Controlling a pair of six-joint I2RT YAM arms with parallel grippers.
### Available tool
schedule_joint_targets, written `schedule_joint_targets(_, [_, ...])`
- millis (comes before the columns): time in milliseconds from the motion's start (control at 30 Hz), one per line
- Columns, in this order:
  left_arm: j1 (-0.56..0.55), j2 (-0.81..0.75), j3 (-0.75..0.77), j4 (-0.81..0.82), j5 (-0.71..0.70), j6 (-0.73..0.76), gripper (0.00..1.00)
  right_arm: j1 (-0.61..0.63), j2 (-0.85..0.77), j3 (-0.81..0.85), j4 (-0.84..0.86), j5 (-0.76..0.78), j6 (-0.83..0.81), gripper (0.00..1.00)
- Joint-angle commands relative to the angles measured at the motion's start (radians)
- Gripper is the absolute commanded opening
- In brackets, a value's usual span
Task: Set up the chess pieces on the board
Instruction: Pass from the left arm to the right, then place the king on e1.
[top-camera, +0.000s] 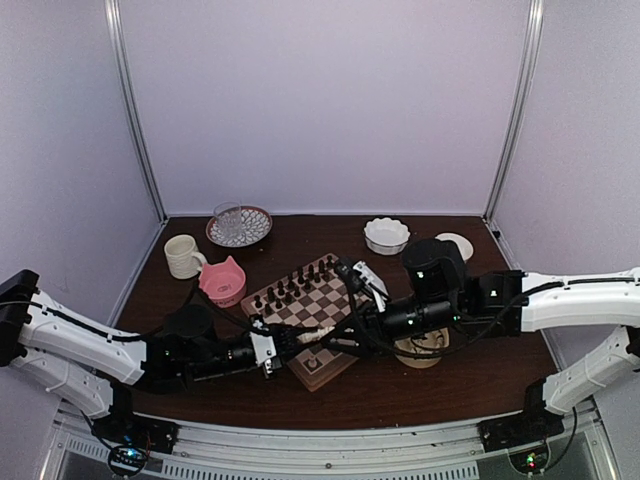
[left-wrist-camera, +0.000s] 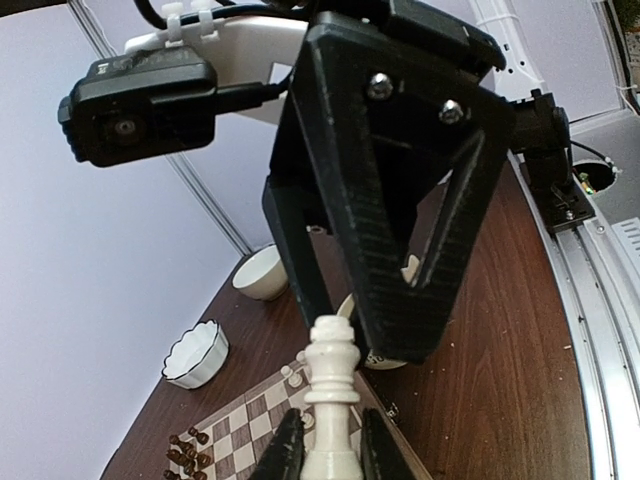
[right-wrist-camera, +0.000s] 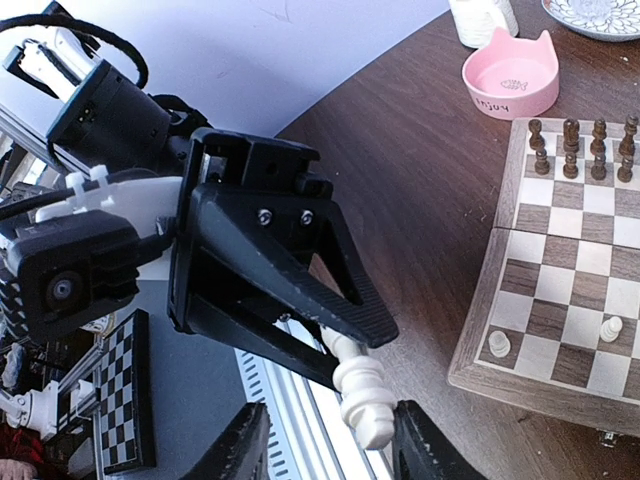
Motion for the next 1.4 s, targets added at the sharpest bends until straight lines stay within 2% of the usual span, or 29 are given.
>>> schedule_joint_targets(0, [-0.001,-0.016,-0.014,0.057,-0.013,-0.013,0.00,0.016,0.020,0.006,0.074,0.038,0.018,0.39])
schedule_joint_targets(233, [-0.001,-0.016,-0.012,0.058,-0.005,-0.019,0.00,0.019,0.032,-0.010,0.111,0.055,0.042,0.20])
schedule_joint_targets(333, [-0.001,-0.016,-0.012,0.058,-0.007,-0.021,0.00,0.020,0.019,-0.022,0.142,0.061,0.051,0.17])
schedule_joint_targets(467, [-0.002,-0.014,-0.012,0.063,-0.009,-0.026,0.01,0.019,0.001,-0.019,0.112,0.102,0.040,0.07])
schedule_joint_targets(500, [-0.001,-0.013,-0.013,0.068,-0.014,-0.031,0.09,0.020,-0.003,-0.011,0.075,0.124,0.030,0.06])
schedule_joint_targets(567, [-0.001,-0.004,-0.018,0.091,-0.030,-0.040,0.37,0.020,-0.008,0.022,-0.027,0.183,0.002,0.02])
schedule_joint_targets(633, [-0.001,0.015,-0.015,0.110,-0.054,-0.049,0.55,0.020,-0.014,0.080,-0.154,0.258,-0.033,0.02])
schedule_joint_targets(733, [-0.001,0.036,-0.002,0.110,-0.109,-0.086,0.64,0.019,-0.008,0.157,-0.358,0.368,-0.084,0.02])
schedule_joint_targets(833, [0.007,0.034,0.015,0.068,-0.160,-0.121,0.67,0.016,0.029,0.240,-0.574,0.462,-0.130,0.02])
schedule_joint_targets(967, [0.034,0.001,0.028,0.002,-0.181,-0.198,0.67,0.009,0.126,0.334,-0.717,0.504,-0.175,0.03])
schedule_joint_targets(1233, [0.144,-0.084,0.038,-0.160,-0.256,-0.417,0.67,-0.054,0.351,0.466,-0.793,0.405,-0.265,0.04])
schedule_joint_targets(1367, [0.163,-0.084,0.038,-0.181,-0.302,-0.460,0.67,-0.098,0.447,0.532,-0.829,0.383,-0.304,0.03])
